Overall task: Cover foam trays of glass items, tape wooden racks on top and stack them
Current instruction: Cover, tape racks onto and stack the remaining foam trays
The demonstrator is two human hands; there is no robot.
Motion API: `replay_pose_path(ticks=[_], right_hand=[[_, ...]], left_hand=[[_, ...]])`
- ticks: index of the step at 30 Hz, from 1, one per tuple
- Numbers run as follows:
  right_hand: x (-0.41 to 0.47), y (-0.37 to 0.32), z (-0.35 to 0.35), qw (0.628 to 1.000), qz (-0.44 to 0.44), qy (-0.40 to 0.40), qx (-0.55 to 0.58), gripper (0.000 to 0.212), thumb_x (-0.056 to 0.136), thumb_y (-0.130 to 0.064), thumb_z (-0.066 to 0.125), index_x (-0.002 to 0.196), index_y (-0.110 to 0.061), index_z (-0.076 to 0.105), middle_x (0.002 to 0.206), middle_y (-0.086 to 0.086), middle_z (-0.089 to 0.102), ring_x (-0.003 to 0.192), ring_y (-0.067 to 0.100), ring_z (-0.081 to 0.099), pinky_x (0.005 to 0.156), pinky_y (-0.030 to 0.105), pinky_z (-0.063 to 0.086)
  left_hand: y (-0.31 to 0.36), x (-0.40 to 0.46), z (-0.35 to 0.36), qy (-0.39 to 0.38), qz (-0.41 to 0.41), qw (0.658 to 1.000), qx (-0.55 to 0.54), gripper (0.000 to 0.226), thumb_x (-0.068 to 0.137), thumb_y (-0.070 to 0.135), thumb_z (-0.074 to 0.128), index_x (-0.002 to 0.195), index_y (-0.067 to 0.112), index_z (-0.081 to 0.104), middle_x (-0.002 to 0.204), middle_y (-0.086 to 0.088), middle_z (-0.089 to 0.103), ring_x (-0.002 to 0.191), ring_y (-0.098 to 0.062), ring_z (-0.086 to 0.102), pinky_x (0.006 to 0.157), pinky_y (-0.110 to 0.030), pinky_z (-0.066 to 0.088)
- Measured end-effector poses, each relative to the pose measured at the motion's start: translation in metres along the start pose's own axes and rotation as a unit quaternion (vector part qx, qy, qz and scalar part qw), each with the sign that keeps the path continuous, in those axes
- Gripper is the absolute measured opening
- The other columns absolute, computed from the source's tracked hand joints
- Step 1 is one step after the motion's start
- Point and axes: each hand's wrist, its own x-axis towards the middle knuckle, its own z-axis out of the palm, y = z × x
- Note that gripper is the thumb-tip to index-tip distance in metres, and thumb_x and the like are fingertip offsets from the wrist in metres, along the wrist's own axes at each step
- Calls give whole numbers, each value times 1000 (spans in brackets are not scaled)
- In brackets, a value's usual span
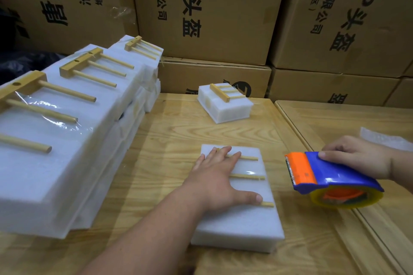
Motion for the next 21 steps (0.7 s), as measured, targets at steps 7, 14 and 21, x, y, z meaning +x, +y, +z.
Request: replay_pose_path(ticks=[7, 14, 21], right_hand=[[-11, 1, 9, 997, 9, -6, -77, 61, 63, -99, 44, 79, -45, 67, 75, -9, 72, 67, 9, 68, 66, 36, 54], [-39, 5, 22, 997, 10, 15, -72, 56, 75, -75, 62, 75, -19, 68, 70, -7, 71, 60, 7, 64, 54, 18, 44], [-40, -8, 19, 994, 77, -26, -70, 60, 74, -78, 62, 74, -19, 67, 67, -6, 70, 59, 6, 64, 55, 22, 44]], left_hand=[[-4, 3, 2, 5, 3, 1000, -2, 118, 61, 94, 55, 158, 47, 7, 165, 26, -8, 152, -4, -18, 123, -37, -14], [-1, 3, 2, 1, 1, 1000, 1, 124, 52, 98, 47, 158, 48, 7, 164, 28, -9, 153, -4, -16, 123, -35, -14], [-1, 2, 0, -4, 7, 1000, 11, 125, 52, 98, 45, 159, 46, 7, 165, 24, -7, 153, -6, -14, 122, -35, -14]])
